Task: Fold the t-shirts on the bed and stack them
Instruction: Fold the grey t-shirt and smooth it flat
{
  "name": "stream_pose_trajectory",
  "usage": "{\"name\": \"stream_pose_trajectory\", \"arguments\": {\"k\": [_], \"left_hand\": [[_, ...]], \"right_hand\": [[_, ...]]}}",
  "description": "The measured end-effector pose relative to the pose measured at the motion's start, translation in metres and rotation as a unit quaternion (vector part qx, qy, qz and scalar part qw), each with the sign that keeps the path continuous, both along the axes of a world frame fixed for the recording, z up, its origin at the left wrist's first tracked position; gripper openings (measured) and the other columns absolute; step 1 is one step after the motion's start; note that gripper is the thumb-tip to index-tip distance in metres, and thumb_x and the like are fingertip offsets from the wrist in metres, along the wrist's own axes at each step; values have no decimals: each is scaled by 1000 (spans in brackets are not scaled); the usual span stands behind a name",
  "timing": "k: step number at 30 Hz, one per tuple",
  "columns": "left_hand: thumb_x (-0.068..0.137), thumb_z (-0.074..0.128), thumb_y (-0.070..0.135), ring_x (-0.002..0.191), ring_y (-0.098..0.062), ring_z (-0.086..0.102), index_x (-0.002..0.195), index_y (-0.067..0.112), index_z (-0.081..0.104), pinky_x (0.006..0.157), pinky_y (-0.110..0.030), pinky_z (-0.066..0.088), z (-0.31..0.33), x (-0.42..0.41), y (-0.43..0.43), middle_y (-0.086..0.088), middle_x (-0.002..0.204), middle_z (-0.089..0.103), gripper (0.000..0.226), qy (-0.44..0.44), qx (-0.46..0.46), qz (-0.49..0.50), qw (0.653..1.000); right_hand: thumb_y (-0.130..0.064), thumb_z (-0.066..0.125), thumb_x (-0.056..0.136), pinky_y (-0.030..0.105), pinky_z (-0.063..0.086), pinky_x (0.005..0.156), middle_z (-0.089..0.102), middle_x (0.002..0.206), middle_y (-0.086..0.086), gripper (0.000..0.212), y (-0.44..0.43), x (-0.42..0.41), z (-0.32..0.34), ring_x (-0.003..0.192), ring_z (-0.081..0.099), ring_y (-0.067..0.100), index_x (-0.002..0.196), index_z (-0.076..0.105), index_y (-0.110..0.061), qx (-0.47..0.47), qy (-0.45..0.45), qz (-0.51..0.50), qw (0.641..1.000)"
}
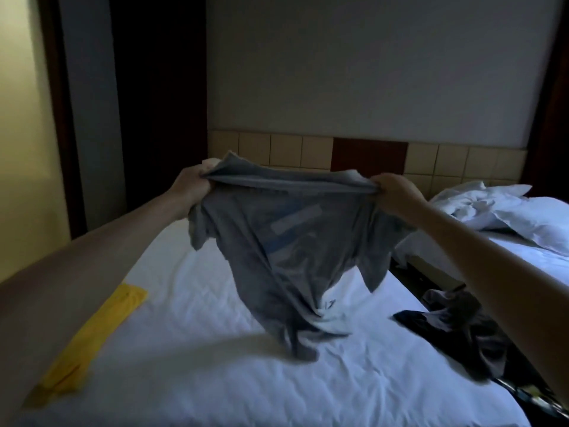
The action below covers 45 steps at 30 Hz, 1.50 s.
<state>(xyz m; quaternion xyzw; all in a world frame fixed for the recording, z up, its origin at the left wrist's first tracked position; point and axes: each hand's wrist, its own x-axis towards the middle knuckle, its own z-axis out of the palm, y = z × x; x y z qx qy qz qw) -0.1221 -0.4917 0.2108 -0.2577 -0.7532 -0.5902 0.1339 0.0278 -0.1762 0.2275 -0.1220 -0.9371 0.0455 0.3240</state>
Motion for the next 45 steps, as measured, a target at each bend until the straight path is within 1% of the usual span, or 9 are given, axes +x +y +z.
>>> {"name": "stream_pose_trajectory", "arguments": {"k": [5,11,14,19,23,31,36,41,45], "left_hand": [[76,74,44,82,-13,60,76,32,61,72,-30,44,29,-2,-32,7,83,64,18,79,-492,38,866],[90,55,10,85,-22,59,83,13,69,70,-28,40,48,-9,-47,-6,80,62,16,154,-264,128,944],[92,52,1,67,-12,48,64,14,54,59,-21,37,46,-3,-50,1,68,51,31,164,-163,79,970],[75,71,51,78,-8,57,80,26,65,70,-28,40,31,2,-64,9,80,63,26,122,-440,45,889],[80,64,52,81,-14,59,78,29,62,70,-28,45,12,2,-61,8,83,63,23,166,-621,162,749],[93,56,10,72,-12,55,71,23,63,74,-29,41,6,-8,-61,3,75,62,26,69,-380,6,923],[83,69,37,71,-9,61,78,22,67,70,-28,48,-4,-7,-69,4,76,66,16,65,-469,-13,881],[84,67,36,69,-14,54,68,23,52,70,-34,47,-11,-8,-68,-2,78,60,26,102,-636,105,758],[89,60,12,68,-3,51,73,24,57,62,-18,41,-14,-14,-72,7,77,57,20,94,-531,51,841]], "right_hand": [[6,41,90,28,38,67,55,89,12,21,-6,-7,13,91,52,26,99,60,0,-198,-24,107,974],[-58,64,78,29,45,73,62,103,1,45,-26,-10,18,95,59,22,107,61,-23,100,-185,-7,978],[-40,52,91,31,42,71,64,110,2,27,-29,-18,32,102,60,26,109,63,-24,190,-78,-84,975],[-2,49,88,38,43,73,65,100,23,16,-18,-32,36,92,60,30,91,63,6,1,-96,58,994],[-18,56,91,32,49,69,65,93,18,22,-23,-32,5,73,57,17,96,64,1,-117,-151,125,974],[-50,53,88,28,44,69,50,77,-9,23,-43,-31,-11,79,50,13,96,54,-28,217,-249,-61,942],[-13,49,93,32,44,72,55,75,1,13,-25,-40,-19,82,55,24,81,54,-15,96,-212,31,972],[-16,62,89,17,43,66,61,77,-1,12,-26,-41,-30,75,57,14,80,59,-23,-93,-166,189,963],[-42,71,78,15,44,63,64,82,-4,21,-30,-39,-29,79,60,14,87,62,-24,-35,-228,142,963]]}}
